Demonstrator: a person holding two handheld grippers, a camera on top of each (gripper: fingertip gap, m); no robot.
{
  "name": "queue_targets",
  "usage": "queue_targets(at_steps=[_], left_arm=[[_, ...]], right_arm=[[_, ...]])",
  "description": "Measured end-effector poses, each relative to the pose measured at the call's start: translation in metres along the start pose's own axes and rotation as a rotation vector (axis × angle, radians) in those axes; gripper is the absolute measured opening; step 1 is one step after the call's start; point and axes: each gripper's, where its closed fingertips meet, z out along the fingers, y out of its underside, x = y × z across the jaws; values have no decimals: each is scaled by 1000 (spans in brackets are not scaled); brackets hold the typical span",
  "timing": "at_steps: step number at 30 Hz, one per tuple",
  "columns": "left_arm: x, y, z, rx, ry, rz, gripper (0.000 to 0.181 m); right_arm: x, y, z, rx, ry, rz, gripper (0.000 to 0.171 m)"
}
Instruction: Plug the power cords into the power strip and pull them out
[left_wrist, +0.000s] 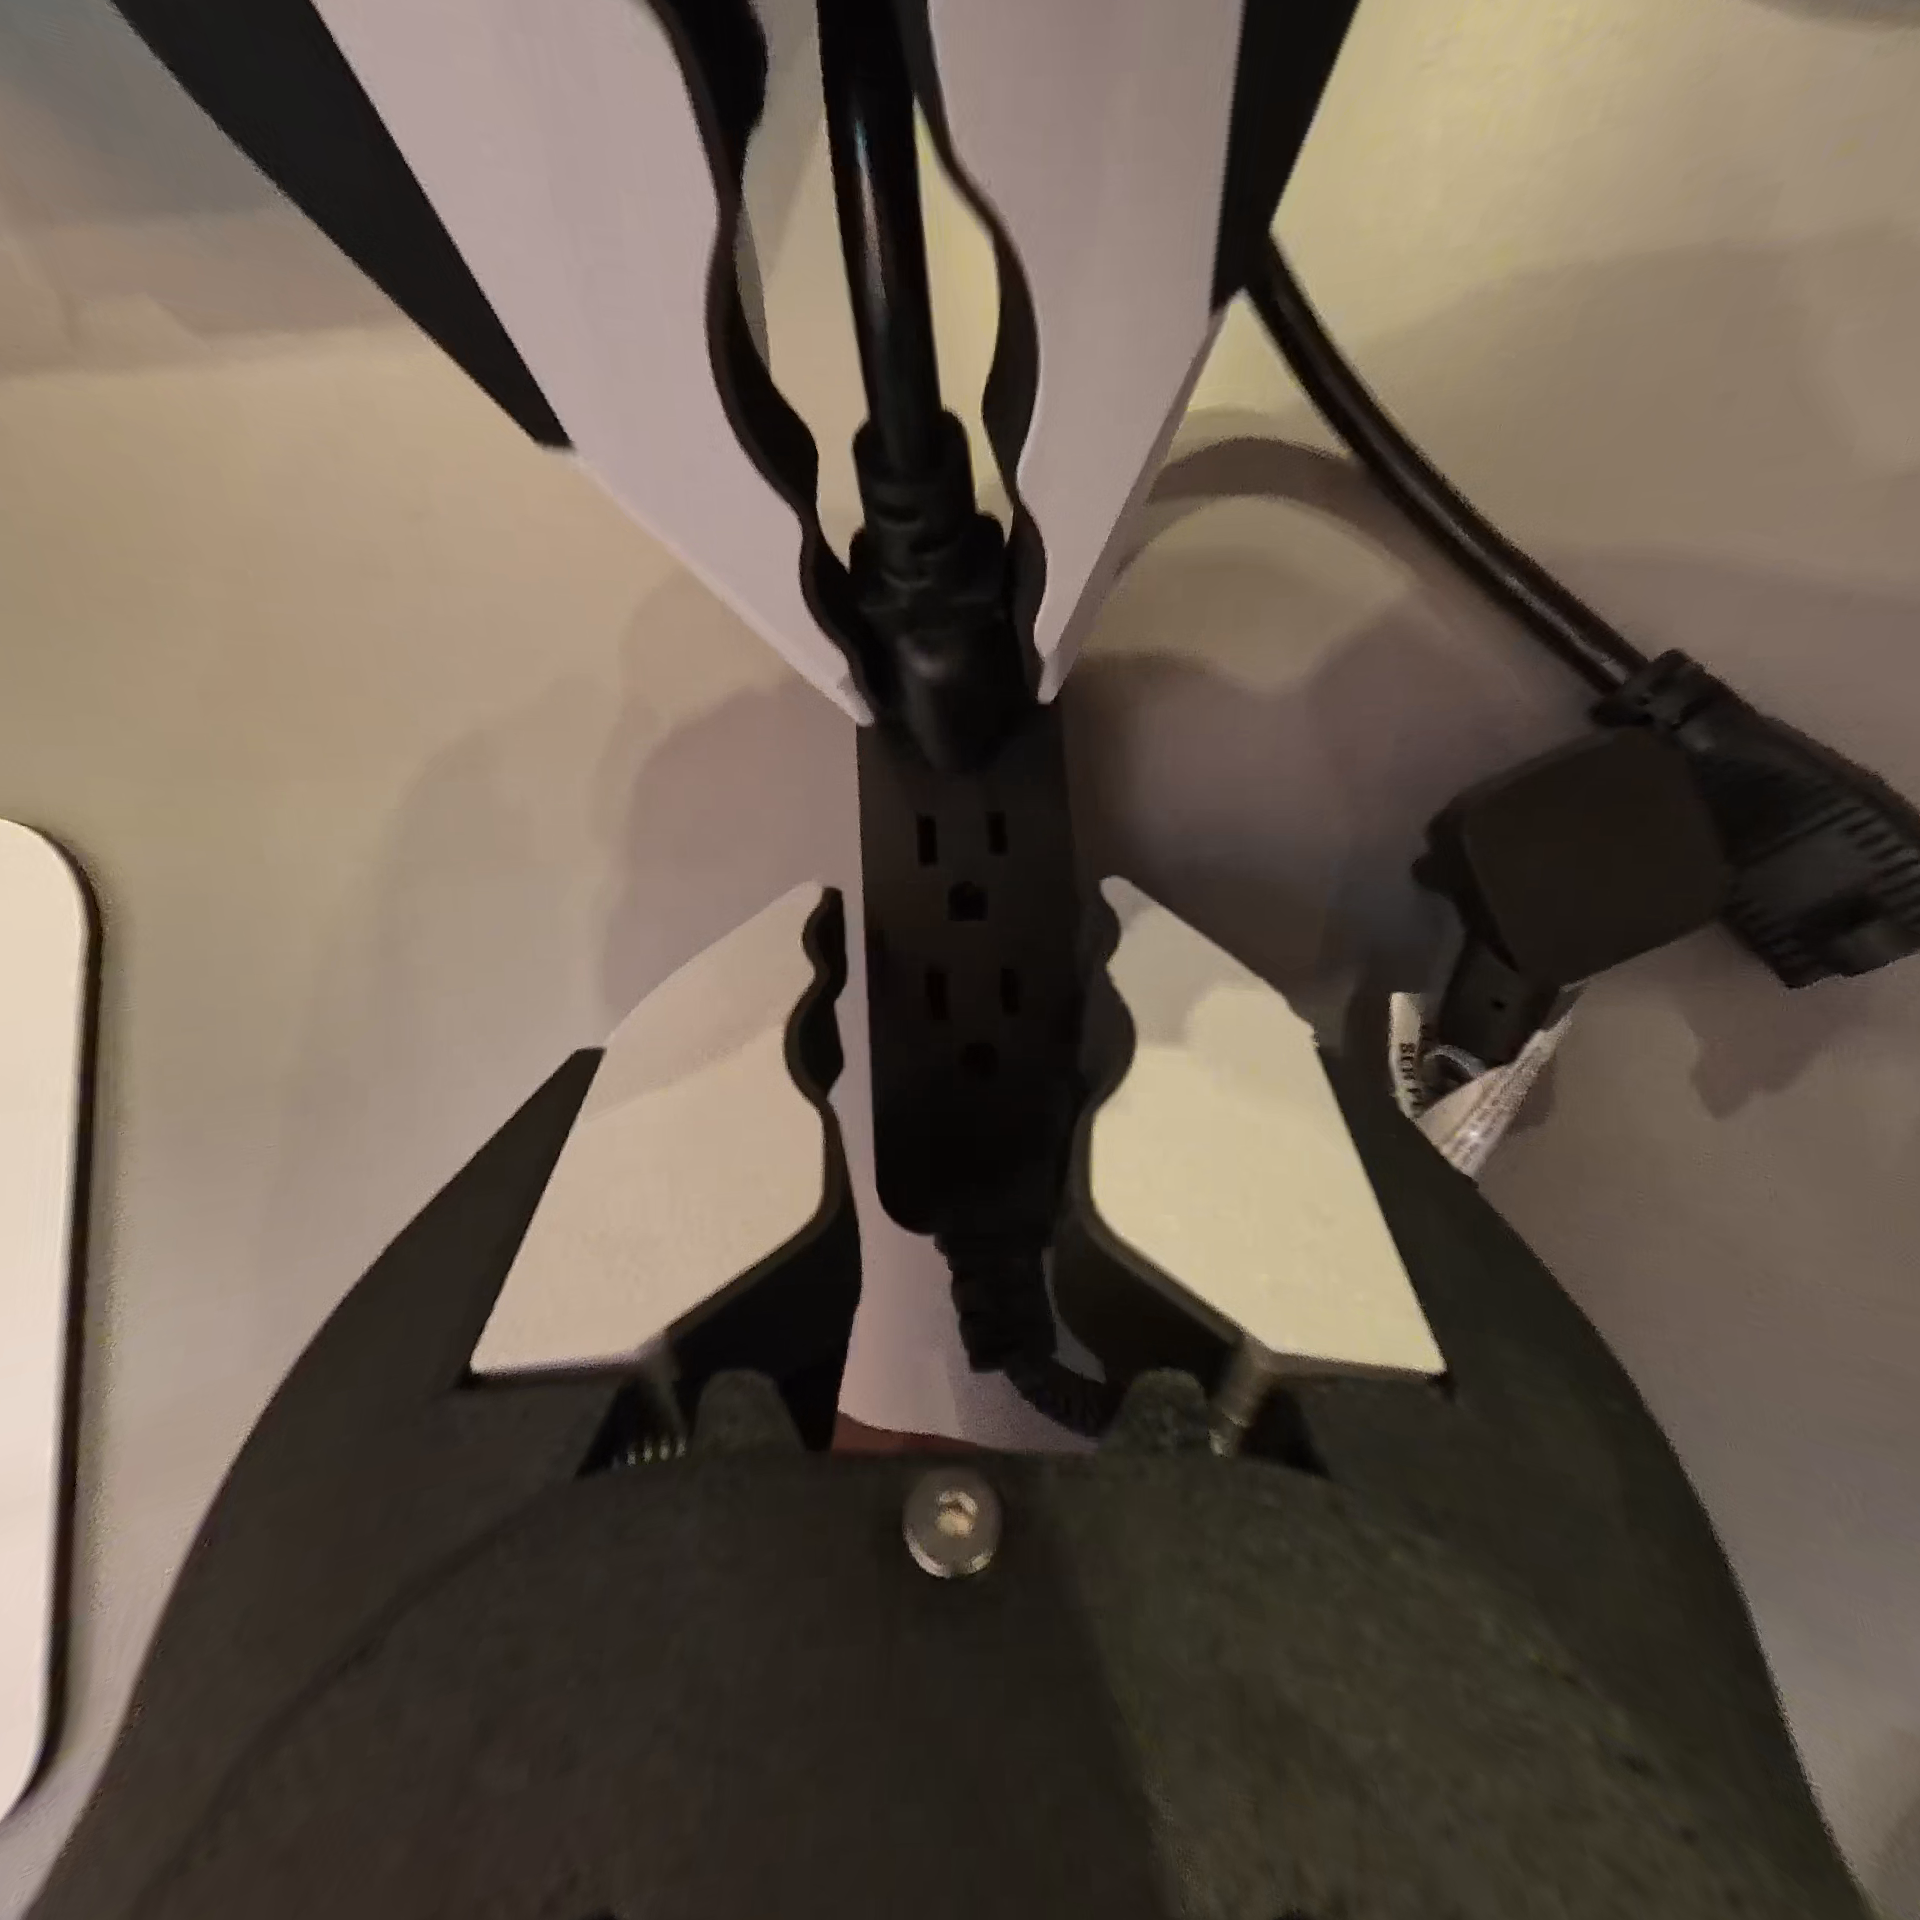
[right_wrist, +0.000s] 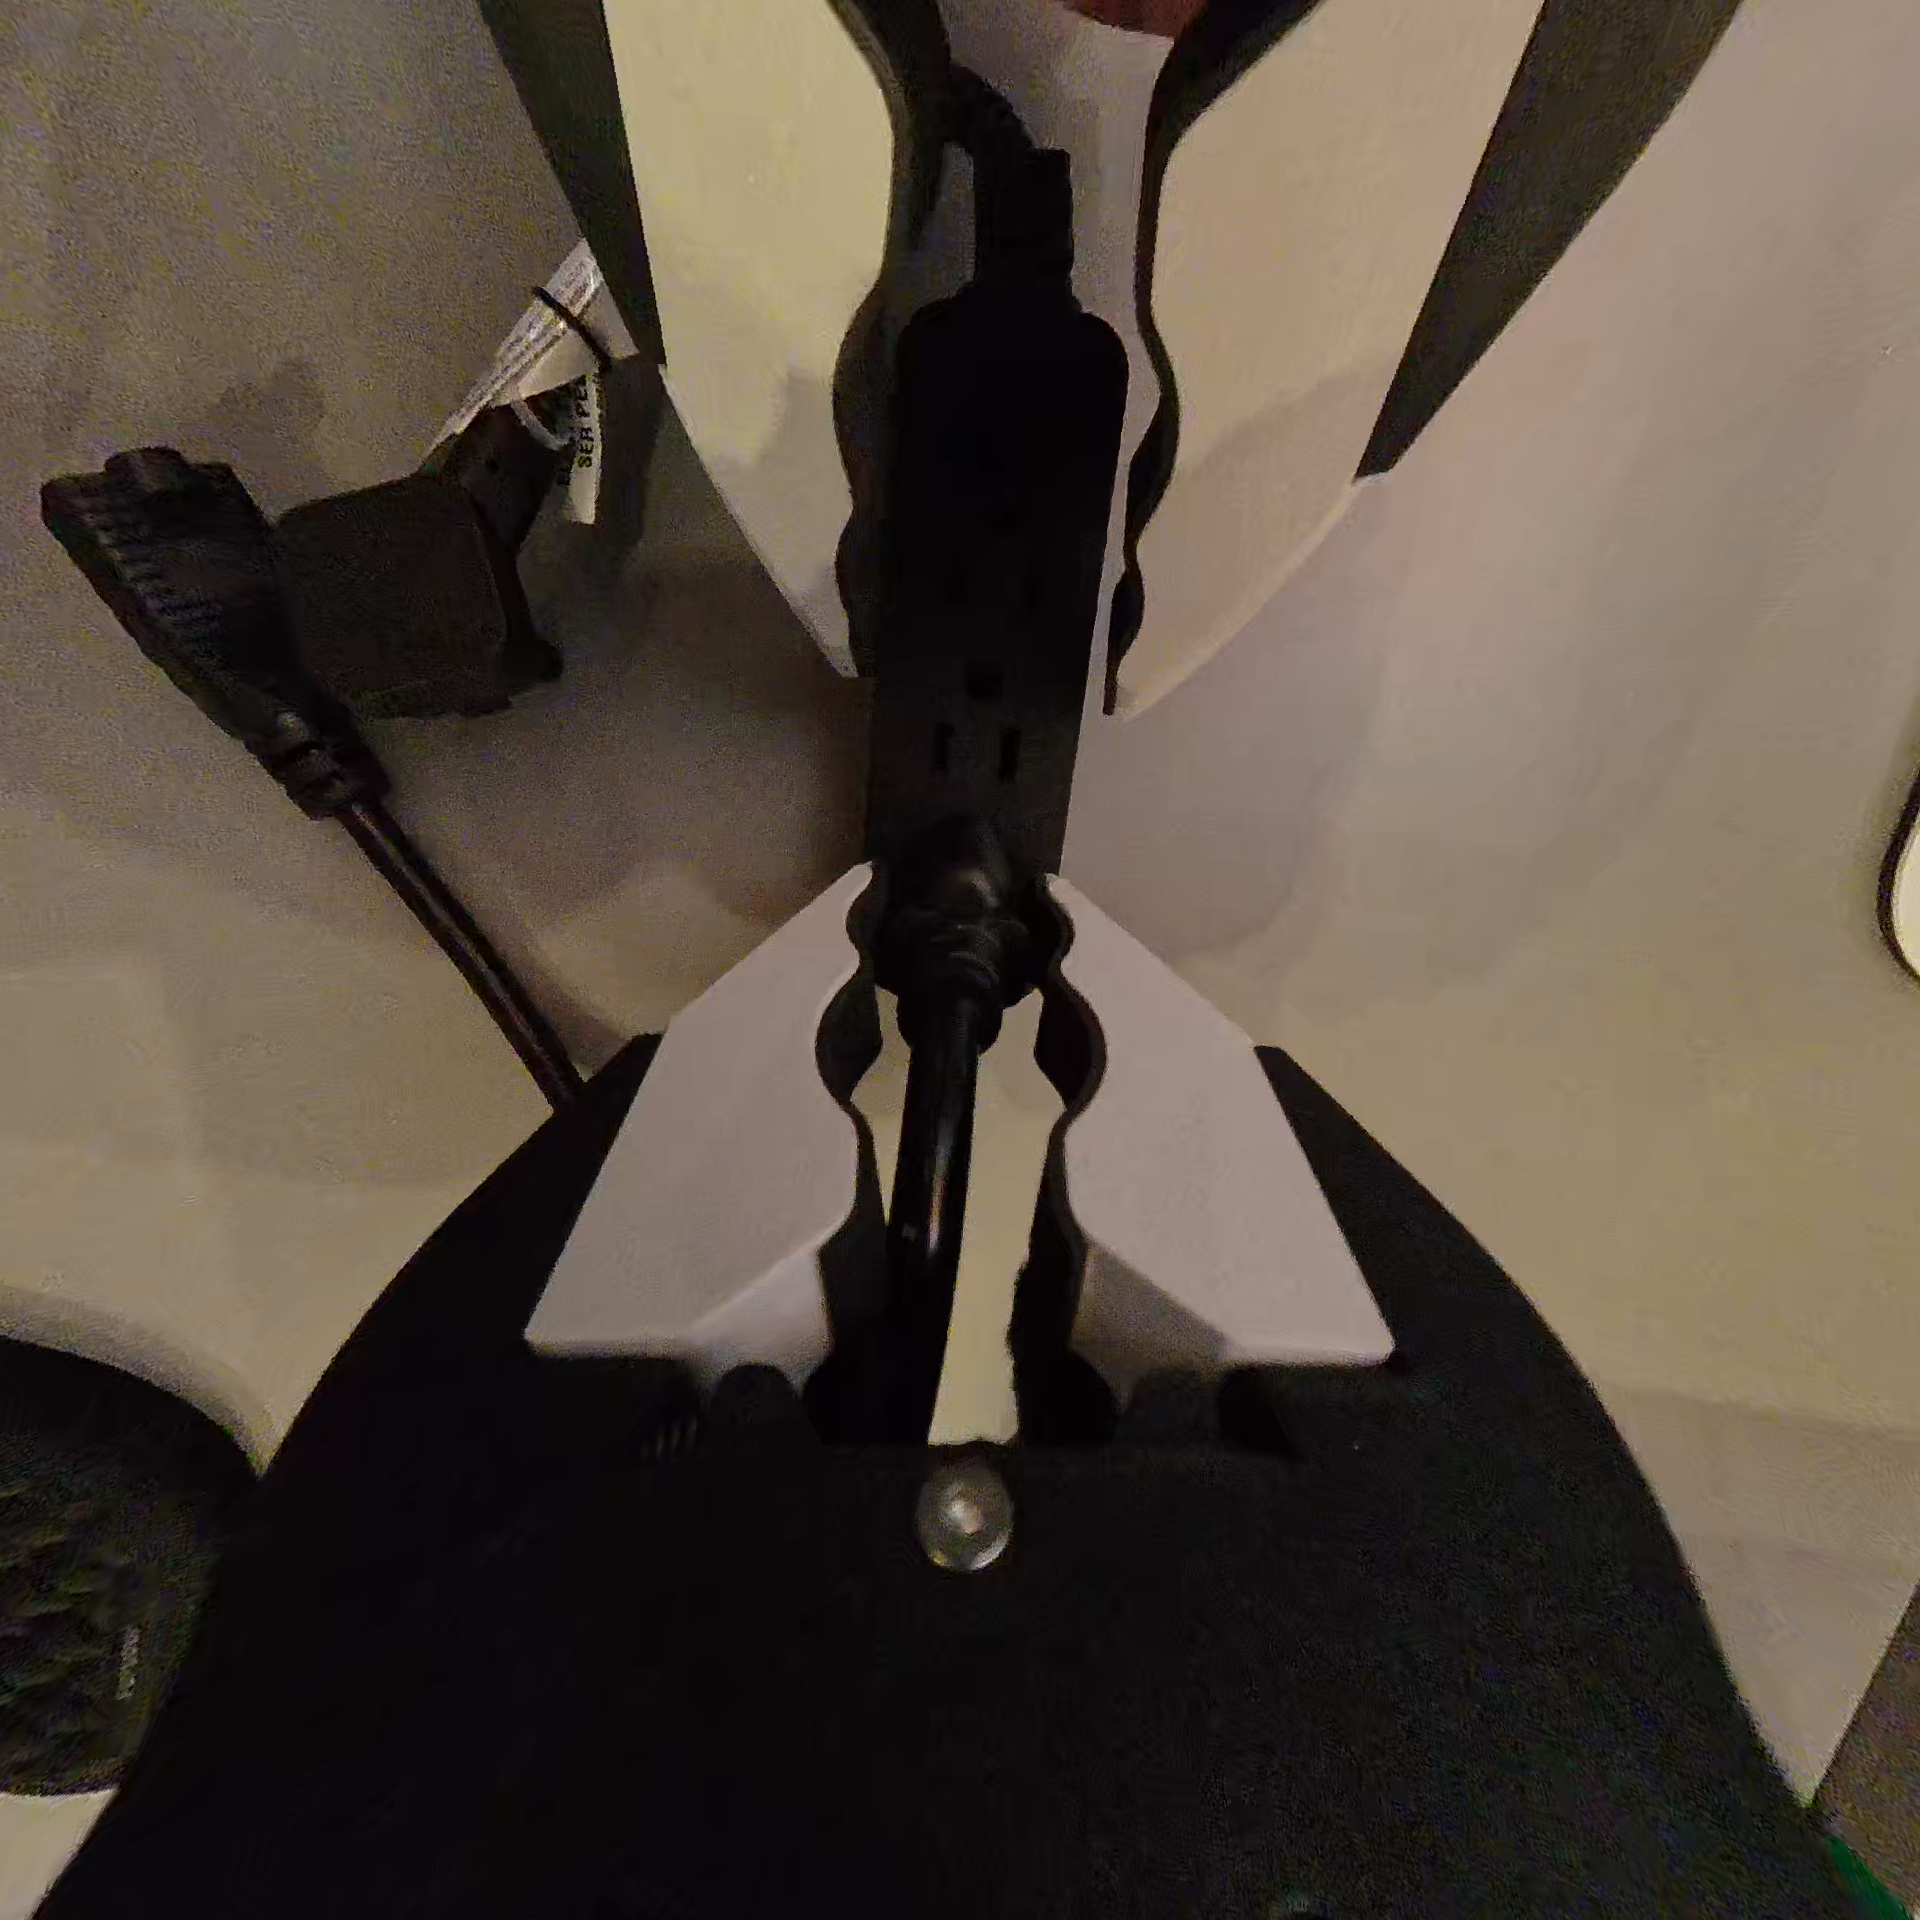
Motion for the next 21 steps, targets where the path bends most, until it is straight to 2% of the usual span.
queue_targets(at_steps=[6,14,21], left_arm=[[3,11,15,-32,-22,8,44],[3,12,15,4,-76,-23,44],[-1,15,12,-36,-110,-29,43]], right_arm=[[-2,-1,2,-25,19,-31,22],[0,-4,1,-83,28,60,21],[1,-6,1,-54,62,64,21]])
